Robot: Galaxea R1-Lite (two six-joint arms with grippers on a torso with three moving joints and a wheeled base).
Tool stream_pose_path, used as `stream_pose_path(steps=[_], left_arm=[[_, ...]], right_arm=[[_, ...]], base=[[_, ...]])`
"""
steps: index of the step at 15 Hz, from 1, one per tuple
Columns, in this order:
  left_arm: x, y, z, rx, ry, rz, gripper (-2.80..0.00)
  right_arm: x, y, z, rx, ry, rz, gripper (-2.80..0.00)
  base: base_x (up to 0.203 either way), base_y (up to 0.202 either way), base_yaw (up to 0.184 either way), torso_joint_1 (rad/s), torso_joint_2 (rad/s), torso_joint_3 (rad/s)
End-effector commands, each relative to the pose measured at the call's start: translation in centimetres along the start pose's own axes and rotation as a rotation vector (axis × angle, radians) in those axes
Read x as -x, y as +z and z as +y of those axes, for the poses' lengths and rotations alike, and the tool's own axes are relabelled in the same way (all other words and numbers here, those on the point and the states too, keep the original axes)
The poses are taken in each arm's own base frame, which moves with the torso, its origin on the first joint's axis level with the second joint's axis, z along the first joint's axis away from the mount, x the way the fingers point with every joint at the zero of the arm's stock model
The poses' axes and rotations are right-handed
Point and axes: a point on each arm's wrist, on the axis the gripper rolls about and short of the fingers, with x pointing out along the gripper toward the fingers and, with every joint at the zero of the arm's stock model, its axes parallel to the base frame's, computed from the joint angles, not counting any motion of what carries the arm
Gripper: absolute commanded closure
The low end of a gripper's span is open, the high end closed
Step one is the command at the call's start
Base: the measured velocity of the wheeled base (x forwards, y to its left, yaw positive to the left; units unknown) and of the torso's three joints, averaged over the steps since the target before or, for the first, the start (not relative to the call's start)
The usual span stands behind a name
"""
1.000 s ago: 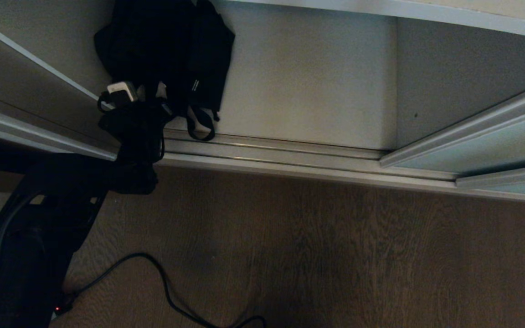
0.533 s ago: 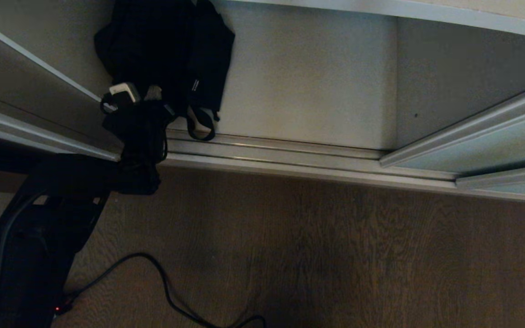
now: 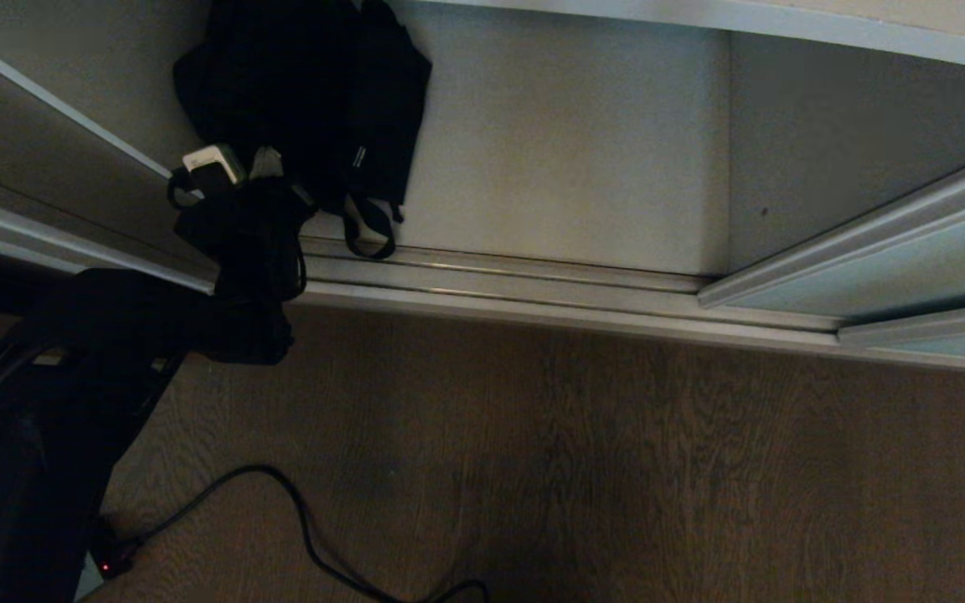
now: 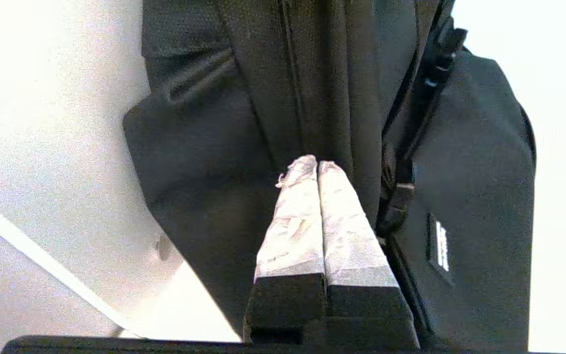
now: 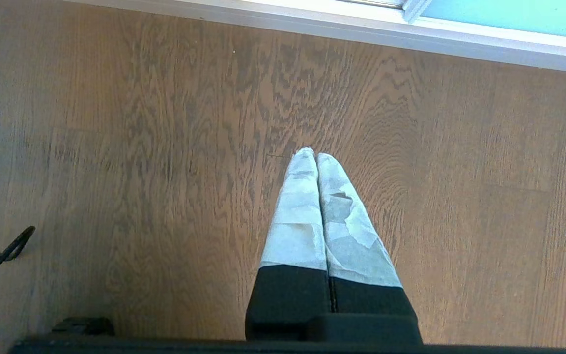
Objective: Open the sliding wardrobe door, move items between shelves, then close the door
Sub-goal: Place the basket on the higher shelf
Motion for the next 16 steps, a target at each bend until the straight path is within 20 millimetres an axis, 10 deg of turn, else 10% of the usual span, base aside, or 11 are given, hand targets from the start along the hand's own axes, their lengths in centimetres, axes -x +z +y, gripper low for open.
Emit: stream_pose_path(steps=[1, 16], left_arm=[[0.2, 0.4, -0.5, -0.013, -0.003, 0.002, -2.80], [-1.1, 0.2, 0.1, -0.109, 0.046, 0.069, -2.80]], right_arm=[[0.0, 0.0, 0.0, 0.000, 0.000, 0.001, 0.00], [0.0, 0.0, 0.0, 0.000, 0.000, 0.001, 0.00]], base=[[0.000, 0.000, 0.000, 0.000, 0.00, 0.000], [0.000, 0.000, 0.000, 0.000, 0.00, 0.000]])
